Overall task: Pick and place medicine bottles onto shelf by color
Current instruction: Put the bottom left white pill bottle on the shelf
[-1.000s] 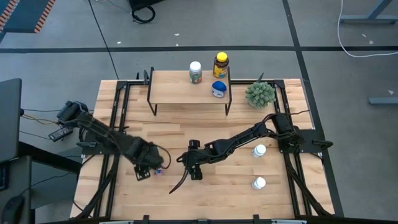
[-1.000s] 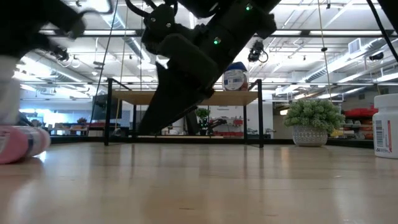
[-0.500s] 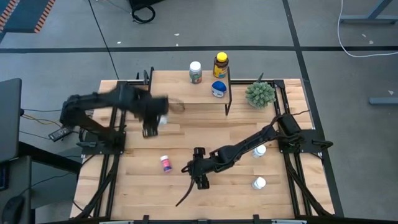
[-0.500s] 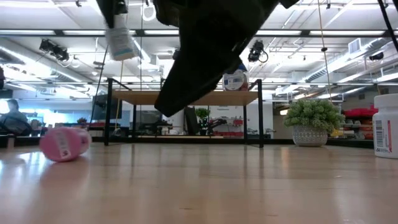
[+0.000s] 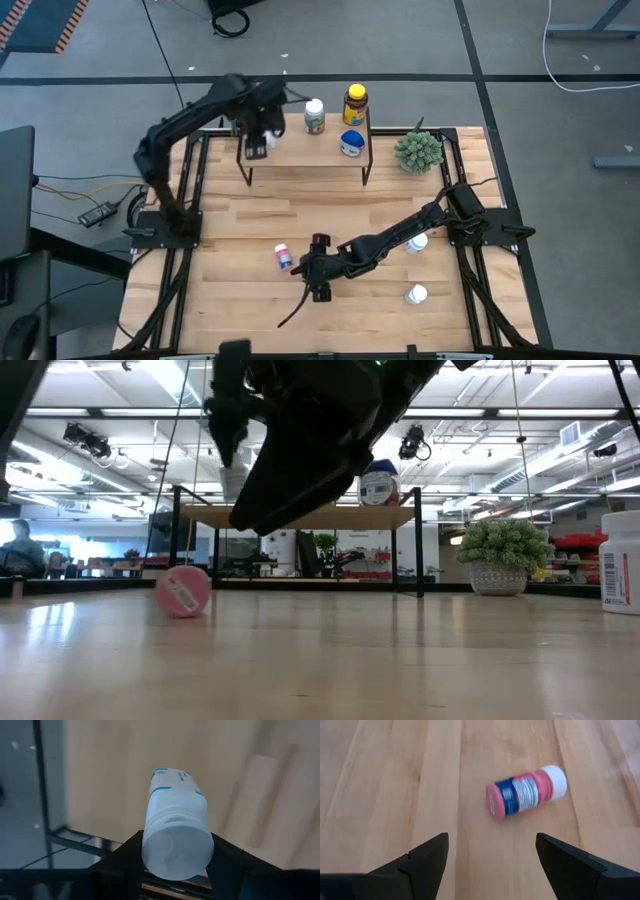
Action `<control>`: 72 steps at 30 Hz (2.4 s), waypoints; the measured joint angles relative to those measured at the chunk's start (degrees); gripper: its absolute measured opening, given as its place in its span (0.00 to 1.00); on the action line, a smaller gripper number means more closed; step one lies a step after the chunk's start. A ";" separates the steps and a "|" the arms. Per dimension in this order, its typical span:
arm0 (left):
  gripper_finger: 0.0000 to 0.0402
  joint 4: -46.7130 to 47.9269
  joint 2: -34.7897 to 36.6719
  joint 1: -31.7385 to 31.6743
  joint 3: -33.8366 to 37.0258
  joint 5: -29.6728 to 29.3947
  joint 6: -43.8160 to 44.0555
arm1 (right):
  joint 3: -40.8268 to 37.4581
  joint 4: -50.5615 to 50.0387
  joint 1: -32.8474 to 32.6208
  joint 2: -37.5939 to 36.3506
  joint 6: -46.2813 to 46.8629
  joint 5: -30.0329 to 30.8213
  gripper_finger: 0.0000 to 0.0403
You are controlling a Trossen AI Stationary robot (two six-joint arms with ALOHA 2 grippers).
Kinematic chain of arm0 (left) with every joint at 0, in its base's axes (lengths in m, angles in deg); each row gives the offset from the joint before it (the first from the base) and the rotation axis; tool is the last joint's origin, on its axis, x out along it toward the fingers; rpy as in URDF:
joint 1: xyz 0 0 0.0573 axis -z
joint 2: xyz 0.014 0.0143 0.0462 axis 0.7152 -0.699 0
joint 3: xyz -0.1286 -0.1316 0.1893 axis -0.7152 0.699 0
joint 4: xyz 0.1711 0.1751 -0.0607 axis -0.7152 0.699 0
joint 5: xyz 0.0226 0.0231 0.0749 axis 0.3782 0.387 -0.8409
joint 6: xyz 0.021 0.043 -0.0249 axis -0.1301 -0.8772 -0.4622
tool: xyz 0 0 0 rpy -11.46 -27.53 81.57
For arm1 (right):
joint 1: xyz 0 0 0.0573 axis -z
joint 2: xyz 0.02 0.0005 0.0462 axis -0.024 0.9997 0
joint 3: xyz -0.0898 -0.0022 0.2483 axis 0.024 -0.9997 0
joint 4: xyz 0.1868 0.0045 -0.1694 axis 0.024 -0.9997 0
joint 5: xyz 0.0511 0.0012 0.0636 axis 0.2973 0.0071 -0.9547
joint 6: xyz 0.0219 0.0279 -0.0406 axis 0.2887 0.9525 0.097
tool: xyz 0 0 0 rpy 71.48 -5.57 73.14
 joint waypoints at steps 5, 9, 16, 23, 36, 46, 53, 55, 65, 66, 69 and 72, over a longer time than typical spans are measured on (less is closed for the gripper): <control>0.43 -4.70 -6.15 -3.69 -9.69 1.24 -1.32 | 0.00 -0.23 0.10 0.02 2.25 0.06 0.76; 0.43 -2.45 -10.81 -5.38 -16.35 -1.36 -1.05 | 0.00 -0.22 0.09 0.02 2.61 0.04 0.76; 0.43 1.19 -15.30 -6.18 -20.94 -1.46 -2.31 | 0.00 -0.52 -0.58 0.02 3.00 0.00 0.76; 0.43 1.15 -16.06 -6.26 -20.85 0.46 -3.07 | 0.00 -0.50 -1.31 0.02 2.52 0.03 0.76; 0.44 1.15 -16.04 -6.05 -20.85 4.40 -4.33 | 0.00 -0.50 -1.25 0.07 1.49 0.11 0.76; 0.45 1.18 -16.02 -6.45 -19.44 0.89 -3.02 | 0.00 -0.52 -1.25 0.09 1.56 0.12 0.76; 0.45 0.93 -15.65 -6.77 -16.53 0.84 -2.82 | 0.00 -0.66 -1.38 0.09 1.63 0.11 0.76; 0.46 1.01 -15.65 -6.77 -16.50 0.85 -3.37 | 0.00 -0.72 -1.36 0.09 1.65 0.13 0.76; 0.48 1.10 -15.60 -5.78 -16.40 1.05 -4.33 | 0.00 -0.72 -1.36 0.09 1.65 0.13 0.76; 0.48 1.11 -15.60 -5.58 -16.39 1.07 -4.33 | 0.00 -0.72 -1.36 0.09 1.66 0.13 0.76; 0.49 1.11 -15.67 -5.04 -16.39 0.58 -4.35 | 0.00 -0.72 -1.36 0.09 1.67 0.13 0.76; 0.49 1.19 -15.71 -4.61 -16.35 -1.51 -4.35 | 0.00 -0.72 -1.36 0.09 1.67 0.13 0.76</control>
